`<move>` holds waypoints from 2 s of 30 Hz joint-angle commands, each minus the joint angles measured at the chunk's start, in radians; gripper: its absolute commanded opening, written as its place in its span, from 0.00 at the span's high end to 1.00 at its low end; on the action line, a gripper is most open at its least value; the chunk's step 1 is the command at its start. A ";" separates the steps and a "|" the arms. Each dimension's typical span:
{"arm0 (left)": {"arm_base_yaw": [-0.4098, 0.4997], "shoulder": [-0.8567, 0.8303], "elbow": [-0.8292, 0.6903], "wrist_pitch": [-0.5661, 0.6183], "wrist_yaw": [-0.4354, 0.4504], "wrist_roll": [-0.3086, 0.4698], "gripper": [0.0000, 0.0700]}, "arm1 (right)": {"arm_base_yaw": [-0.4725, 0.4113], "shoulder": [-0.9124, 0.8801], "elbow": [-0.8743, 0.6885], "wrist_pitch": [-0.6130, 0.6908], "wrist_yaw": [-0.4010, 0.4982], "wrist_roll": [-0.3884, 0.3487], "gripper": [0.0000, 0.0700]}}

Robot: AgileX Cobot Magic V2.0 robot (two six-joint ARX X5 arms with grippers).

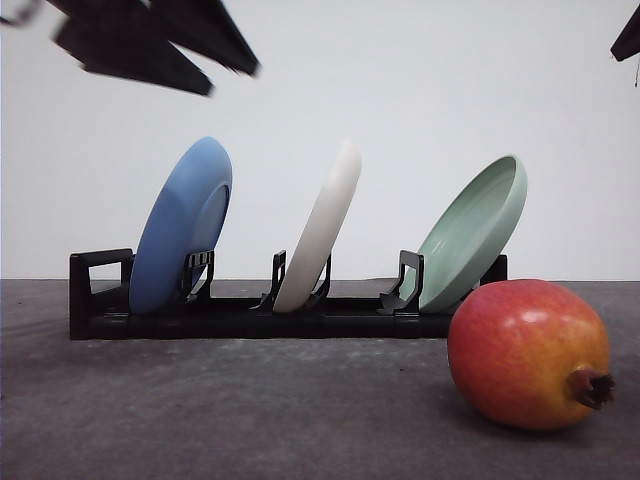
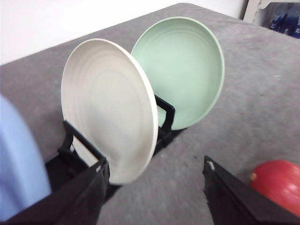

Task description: Place pomegranate in white plate

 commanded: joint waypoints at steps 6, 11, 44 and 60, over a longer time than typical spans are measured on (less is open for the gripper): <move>-0.067 0.202 0.027 0.205 -0.070 0.022 0.44 | 0.005 0.002 0.010 0.009 -0.002 -0.003 0.39; -0.091 0.340 0.085 0.264 -0.124 0.003 0.44 | 0.005 0.002 0.010 0.009 -0.002 0.006 0.39; -0.095 0.577 0.248 0.279 -0.166 -0.150 1.00 | 0.005 0.002 0.010 0.009 -0.002 0.007 0.39; -0.095 0.455 0.248 0.277 -0.166 -0.234 1.00 | 0.005 0.002 0.010 0.009 -0.002 0.007 0.39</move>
